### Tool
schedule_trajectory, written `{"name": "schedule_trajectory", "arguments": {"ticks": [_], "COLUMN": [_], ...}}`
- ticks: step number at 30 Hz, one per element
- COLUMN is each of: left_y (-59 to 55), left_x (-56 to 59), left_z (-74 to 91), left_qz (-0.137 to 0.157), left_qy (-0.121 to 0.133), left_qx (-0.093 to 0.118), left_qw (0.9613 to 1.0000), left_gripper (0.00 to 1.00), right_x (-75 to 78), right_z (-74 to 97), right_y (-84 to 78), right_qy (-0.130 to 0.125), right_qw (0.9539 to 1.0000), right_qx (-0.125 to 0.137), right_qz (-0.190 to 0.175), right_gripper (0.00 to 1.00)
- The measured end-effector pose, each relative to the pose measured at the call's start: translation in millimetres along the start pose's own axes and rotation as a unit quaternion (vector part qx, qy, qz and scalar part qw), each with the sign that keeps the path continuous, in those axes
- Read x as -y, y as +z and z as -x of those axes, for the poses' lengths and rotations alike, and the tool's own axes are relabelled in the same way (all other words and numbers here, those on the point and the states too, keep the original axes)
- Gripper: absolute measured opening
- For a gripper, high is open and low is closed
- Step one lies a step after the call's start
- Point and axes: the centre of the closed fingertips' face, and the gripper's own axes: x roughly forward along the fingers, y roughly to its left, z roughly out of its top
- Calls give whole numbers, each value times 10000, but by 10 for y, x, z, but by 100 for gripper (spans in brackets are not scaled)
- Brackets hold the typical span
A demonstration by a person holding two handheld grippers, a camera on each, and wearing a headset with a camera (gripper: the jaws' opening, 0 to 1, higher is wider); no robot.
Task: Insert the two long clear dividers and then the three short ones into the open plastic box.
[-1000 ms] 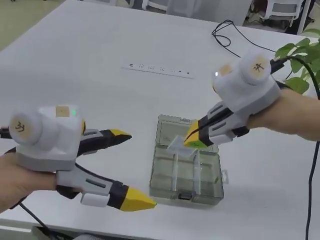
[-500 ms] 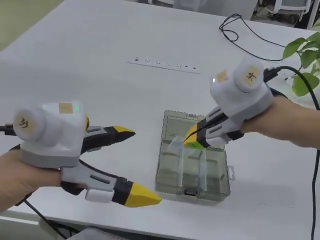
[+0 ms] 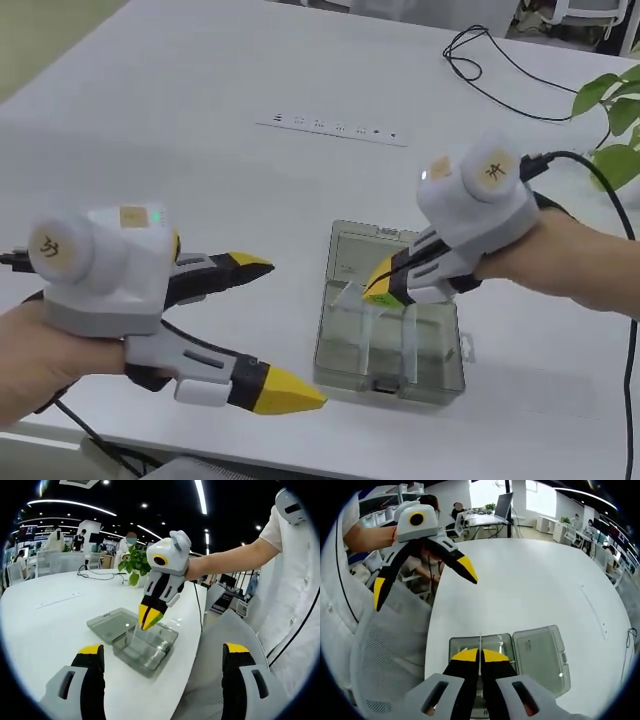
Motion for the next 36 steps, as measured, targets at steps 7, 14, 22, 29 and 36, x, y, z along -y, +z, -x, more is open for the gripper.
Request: {"name": "schedule_trajectory", "arguments": {"ticks": [7,14,22,29,36], "left_y": [-11,-16,-27,-44,-52], "left_x": [3,-2,5,8,13], "left_z": [-2,-17,-27,-27,-31], "left_qz": [31,29,52,68,74], "left_qy": [-2,-8,-20,-15,-26], "left_qx": [-8,-8,6,-6,-11], "left_qw": [10000,10000,10000,10000,10000], "left_gripper": [100,100,100,100,100], "right_x": [26,4,44,60,63], "right_z": [-11,-74,-233,-315,-391], "right_y": [-23,-17,-72,-129,-176], "right_qy": [-34,-93,-85,-45,-23], "right_qw": [10000,9997,9991,9985,9981], "right_qx": [-16,-32,-206,-344,-450], "right_qz": [61,220,368,432,419], "right_gripper": [3,2,2,2,3]}}
